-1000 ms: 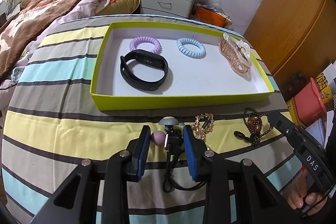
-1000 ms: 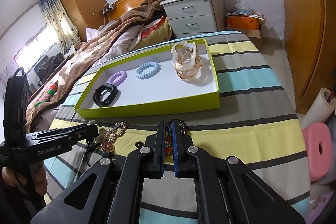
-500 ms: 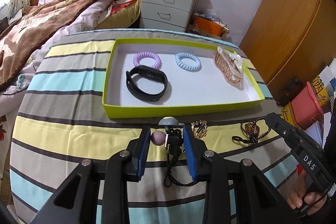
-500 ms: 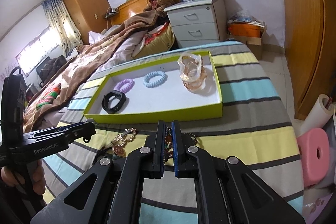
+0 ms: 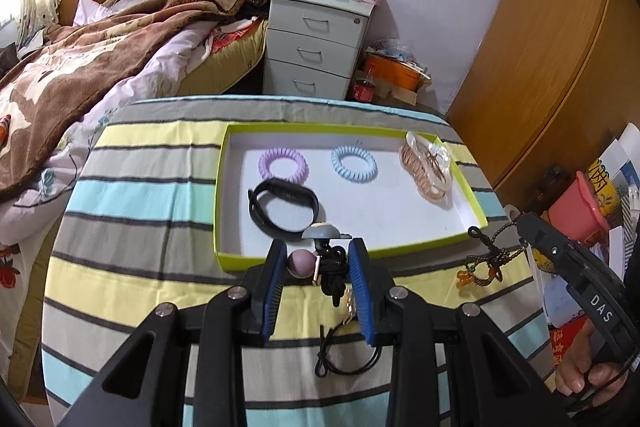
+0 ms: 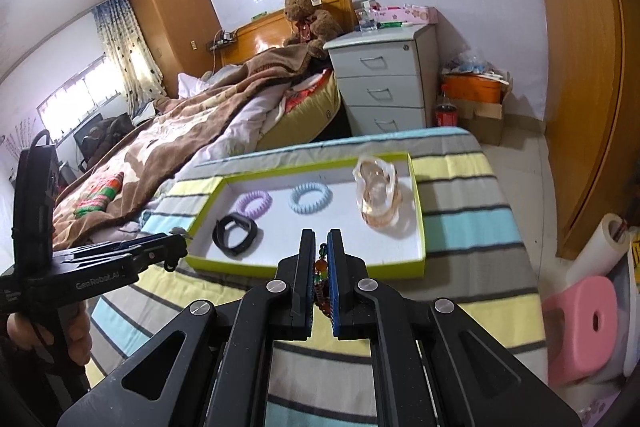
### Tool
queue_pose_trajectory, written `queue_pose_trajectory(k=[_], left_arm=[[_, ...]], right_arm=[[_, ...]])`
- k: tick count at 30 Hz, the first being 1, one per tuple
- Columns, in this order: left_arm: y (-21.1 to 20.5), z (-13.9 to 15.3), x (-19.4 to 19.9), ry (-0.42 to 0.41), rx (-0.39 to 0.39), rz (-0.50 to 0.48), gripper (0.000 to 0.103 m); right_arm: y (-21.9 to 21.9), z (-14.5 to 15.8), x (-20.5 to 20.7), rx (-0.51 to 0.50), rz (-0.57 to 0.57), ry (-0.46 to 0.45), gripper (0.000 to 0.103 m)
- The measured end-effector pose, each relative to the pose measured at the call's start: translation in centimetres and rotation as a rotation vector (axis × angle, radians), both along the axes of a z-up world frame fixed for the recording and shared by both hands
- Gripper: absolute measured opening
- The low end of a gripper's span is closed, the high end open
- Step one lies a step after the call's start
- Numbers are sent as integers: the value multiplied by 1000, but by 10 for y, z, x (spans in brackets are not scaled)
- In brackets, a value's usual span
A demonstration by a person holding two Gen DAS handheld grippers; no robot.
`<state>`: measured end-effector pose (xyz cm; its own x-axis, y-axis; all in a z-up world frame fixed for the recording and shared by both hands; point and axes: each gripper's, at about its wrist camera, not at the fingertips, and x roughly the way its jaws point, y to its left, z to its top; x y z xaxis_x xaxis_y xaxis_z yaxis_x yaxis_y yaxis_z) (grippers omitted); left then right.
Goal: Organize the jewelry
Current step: 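Carry the black clip and beaded bracelet over the green box with both tools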
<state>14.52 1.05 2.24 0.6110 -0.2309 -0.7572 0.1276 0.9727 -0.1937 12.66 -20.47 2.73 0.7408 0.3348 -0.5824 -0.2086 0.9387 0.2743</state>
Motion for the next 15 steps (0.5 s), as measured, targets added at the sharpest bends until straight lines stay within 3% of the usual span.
queue_pose_trajectory(k=[7, 15], left_arm=[[-6, 9, 20, -11, -7, -19, 33], [-18, 1, 54, 17, -10, -35, 33]], right_arm=[[5, 8, 16, -9, 16, -7, 6], [3, 7, 46, 5, 9, 7, 6]])
